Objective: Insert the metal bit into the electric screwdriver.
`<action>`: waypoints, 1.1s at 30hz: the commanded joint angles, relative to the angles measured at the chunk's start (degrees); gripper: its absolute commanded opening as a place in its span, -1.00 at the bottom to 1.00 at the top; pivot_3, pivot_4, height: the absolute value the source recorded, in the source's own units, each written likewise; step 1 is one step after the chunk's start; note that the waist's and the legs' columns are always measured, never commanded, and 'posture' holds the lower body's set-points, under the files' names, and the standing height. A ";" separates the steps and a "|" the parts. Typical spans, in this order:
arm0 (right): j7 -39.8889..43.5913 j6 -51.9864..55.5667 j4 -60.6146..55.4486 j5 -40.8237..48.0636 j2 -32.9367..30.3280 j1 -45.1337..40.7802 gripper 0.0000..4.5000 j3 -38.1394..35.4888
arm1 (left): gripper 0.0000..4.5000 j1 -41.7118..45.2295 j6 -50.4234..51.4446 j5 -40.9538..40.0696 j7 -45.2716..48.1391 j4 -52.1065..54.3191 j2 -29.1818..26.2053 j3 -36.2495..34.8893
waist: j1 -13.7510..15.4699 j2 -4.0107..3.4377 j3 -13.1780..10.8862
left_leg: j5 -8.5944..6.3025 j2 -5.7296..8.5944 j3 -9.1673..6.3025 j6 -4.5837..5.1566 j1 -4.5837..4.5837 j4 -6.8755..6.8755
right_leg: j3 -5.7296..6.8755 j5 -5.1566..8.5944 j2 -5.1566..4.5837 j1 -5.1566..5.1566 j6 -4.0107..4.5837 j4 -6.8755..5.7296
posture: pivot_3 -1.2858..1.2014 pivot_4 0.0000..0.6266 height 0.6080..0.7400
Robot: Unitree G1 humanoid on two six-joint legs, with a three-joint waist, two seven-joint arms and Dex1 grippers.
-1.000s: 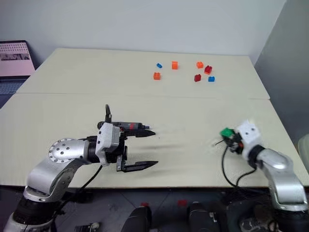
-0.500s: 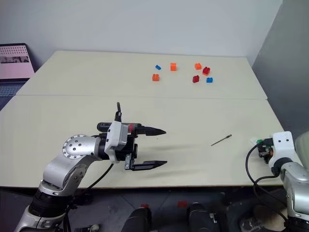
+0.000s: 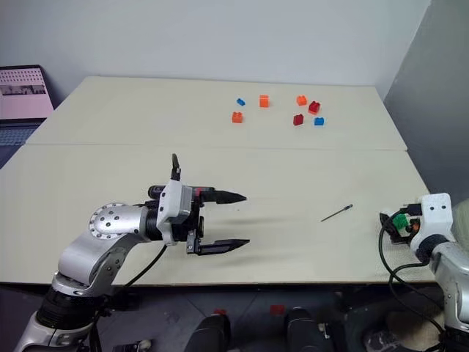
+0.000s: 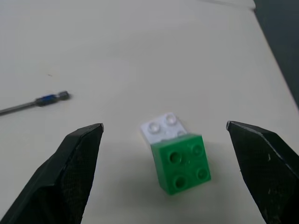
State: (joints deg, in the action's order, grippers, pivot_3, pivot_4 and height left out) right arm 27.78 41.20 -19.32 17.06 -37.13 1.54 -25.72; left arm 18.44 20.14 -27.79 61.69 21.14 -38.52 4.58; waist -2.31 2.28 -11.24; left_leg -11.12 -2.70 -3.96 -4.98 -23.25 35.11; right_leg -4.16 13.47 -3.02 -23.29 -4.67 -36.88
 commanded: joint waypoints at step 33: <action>21.06 -0.82 -19.99 15.80 -12.46 -9.26 1.00 21.65 | 1.00 41.12 -14.09 36.48 19.26 -50.38 -7.06 20.65 | 0.48 0.12 -0.09 | 0.00 0.02 -0.07 -0.01 -0.86 0.00 | 0.11 0.01 0.02 -0.75 0.00 -0.01 | 0.03 -0.52 1.00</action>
State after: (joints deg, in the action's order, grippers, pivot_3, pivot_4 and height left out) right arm 50.14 40.65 -36.39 32.28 -50.39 -7.75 -3.56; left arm 55.76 8.96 5.60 79.31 -24.90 -47.10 23.03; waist -1.83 2.40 -11.34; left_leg -11.12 -2.69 -4.03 -4.99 -24.11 35.11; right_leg -4.05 13.47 -2.99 -24.04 -4.68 -36.90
